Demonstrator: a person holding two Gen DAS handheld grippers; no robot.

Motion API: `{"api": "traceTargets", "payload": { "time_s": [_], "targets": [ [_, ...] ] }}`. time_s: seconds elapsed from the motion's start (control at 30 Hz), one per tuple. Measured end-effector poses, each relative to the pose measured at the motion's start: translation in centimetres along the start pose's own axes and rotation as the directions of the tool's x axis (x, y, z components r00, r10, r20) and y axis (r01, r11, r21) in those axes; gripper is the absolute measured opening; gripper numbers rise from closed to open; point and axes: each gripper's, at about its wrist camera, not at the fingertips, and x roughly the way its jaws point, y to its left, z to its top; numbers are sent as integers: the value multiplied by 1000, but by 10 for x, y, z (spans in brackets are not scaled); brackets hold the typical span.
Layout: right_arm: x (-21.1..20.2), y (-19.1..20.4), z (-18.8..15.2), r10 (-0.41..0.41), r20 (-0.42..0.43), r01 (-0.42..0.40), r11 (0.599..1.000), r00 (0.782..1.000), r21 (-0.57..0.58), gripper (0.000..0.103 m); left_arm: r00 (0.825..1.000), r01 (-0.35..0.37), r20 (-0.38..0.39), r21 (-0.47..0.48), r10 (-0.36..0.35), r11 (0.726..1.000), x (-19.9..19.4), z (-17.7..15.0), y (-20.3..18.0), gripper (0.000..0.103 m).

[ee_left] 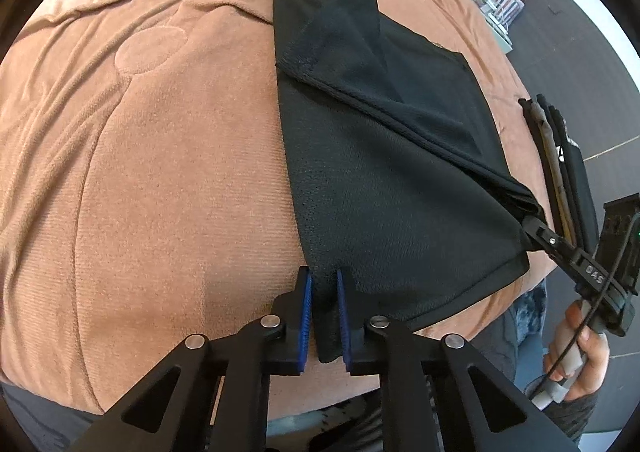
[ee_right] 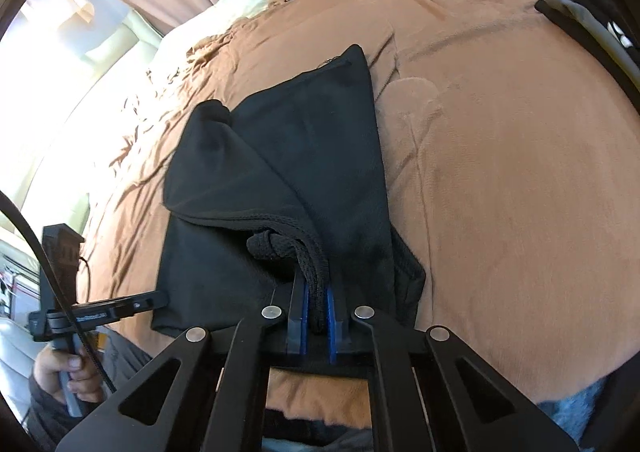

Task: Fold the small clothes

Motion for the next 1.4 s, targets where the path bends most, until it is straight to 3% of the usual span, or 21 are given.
{"api": "traceTargets", "payload": {
  "time_s": [0.2, 0.5, 0.8, 0.83, 0.87, 0.9, 0.93, 0.97, 1.4],
  "targets": [
    [-16, -5, -10, 21, 8, -21, 1000, 1000, 21, 3, 1000, -8, 7, 33, 8, 999, -7, -1, -2, 7],
    [-3, -23, -23, -36, -38, 38, 998, 999, 41, 3, 999, -41, -5, 63, 41, 997, -3, -3, -4, 7],
    [-29, 0, -18, -126, -15, 124, 988, 992, -89, 7, 1000, -20, -20, 44, 21, 999, -7, 7, -8, 11],
    [-29, 2, -17, -134, -17, 131, 986, 991, -101, 13, 1000, -15, -10, 43, 15, 999, -9, 10, -8, 13],
    [-29, 3, -15, -135, -18, 133, 985, 991, -112, 20, 1000, -8, 3, 38, 8, 999, -11, 12, -7, 22],
    [-29, 6, -13, -132, -13, 130, 984, 991, -122, 38, 1000, 1, 16, 31, -1, 1000, -13, 13, -5, 34],
    [-30, 10, -11, -130, -2, 129, 982, 992, -136, 56, 1000, 9, 29, 21, -9, 1000, -15, 15, -3, 40],
    [-30, 15, -9, -131, 11, 131, 979, 991, -153, 61, 999, 15, 39, 14, -16, 1000, -16, 17, -2, 48],
    [34, 77, 11, -197, -37, 170, 913, 980, -370, 62, 996, 57, 65, -14, -56, 998, -9, 40, 10, 50]
  ]
}}
